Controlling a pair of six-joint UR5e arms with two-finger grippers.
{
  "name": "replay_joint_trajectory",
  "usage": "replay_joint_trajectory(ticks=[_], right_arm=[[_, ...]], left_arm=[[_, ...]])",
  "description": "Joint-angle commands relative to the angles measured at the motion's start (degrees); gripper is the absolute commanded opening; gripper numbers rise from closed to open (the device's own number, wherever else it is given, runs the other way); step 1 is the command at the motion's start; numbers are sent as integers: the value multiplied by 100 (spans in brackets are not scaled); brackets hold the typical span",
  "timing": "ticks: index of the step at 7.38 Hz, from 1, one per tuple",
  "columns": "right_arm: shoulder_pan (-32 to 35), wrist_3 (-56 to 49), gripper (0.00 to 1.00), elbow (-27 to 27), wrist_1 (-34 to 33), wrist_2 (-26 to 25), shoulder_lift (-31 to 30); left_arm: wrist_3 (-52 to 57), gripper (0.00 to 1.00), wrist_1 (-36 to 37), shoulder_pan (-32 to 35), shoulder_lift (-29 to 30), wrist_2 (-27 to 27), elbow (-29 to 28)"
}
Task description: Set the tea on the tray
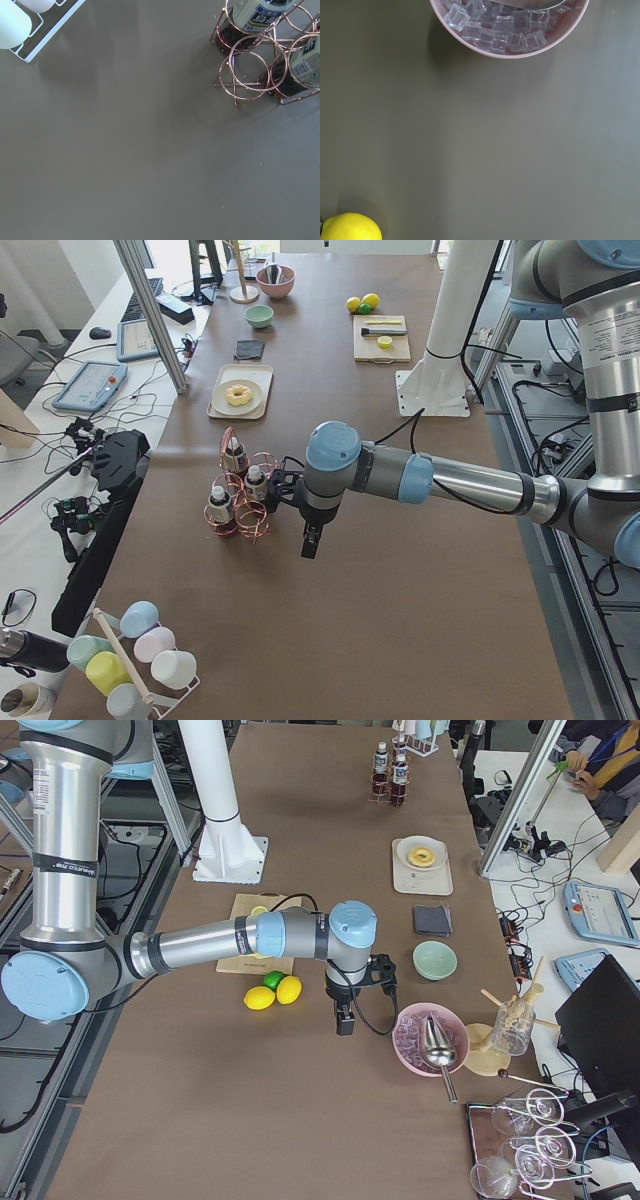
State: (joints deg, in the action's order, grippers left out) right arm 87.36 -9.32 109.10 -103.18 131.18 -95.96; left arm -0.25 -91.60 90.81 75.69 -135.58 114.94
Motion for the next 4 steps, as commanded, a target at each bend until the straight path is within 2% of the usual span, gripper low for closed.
replay_joint_trajectory(ticks=[1,2,3,4], right_arm=[[0,9,100,50,0,163,-63],[-9,9,100,32,0,163,-63],[-9,0,100,32,0,180,-72],[-9,0,100,32,0,224,-80]], left_arm=[[201,97,-25,-81,24,31,-33],[36,98,-25,-81,59,23,-24],[-479,98,-329,-238,121,31,-16],[-894,98,-1046,-439,52,57,-111]])
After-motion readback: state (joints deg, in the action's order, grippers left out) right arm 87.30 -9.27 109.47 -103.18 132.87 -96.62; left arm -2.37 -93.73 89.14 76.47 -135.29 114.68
